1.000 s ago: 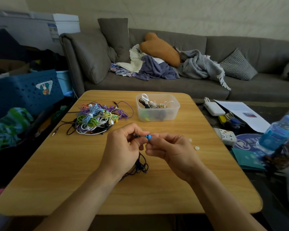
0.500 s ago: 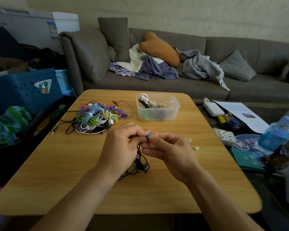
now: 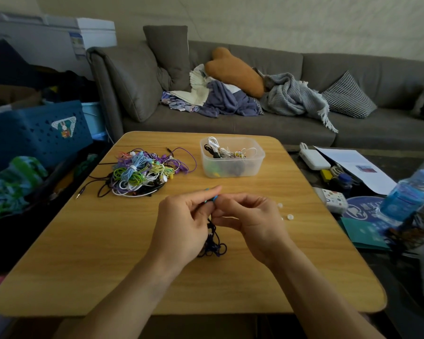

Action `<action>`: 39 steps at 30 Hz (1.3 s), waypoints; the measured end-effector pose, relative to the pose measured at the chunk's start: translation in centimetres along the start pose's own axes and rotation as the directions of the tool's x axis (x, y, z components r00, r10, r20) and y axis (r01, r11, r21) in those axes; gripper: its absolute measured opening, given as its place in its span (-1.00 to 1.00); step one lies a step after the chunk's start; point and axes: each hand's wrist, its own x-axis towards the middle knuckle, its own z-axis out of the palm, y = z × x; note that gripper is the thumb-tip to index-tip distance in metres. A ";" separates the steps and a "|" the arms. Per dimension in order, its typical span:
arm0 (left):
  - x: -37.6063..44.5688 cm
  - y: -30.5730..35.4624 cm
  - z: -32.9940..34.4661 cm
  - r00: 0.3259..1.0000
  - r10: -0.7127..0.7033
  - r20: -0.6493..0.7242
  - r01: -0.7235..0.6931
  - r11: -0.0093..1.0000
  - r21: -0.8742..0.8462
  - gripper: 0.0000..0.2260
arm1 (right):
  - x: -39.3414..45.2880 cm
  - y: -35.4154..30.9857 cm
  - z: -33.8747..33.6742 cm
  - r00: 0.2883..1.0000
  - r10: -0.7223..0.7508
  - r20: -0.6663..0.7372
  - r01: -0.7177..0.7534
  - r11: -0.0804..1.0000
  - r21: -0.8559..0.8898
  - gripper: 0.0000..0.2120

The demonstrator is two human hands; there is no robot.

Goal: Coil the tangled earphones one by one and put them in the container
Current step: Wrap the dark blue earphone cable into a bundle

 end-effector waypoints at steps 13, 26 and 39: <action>0.6 -0.8 0.1 0.992 -0.108 0.062 0.117 0.978 -0.171 -0.80 | -0.6 -0.2 0.0 0.988 -0.151 -0.020 0.141 0.953 -0.267 -0.94; 0.5 -0.6 0.2 0.989 -0.099 0.113 0.128 0.951 -0.281 -0.78 | -1.3 -0.6 0.4 0.977 -0.198 -0.078 0.171 0.948 -0.269 -0.94; 0.3 -0.7 0.5 0.991 -0.110 0.077 0.128 0.947 -0.294 -0.79 | -1.3 -0.4 0.7 0.978 -0.174 -0.119 0.155 0.975 -0.157 -0.93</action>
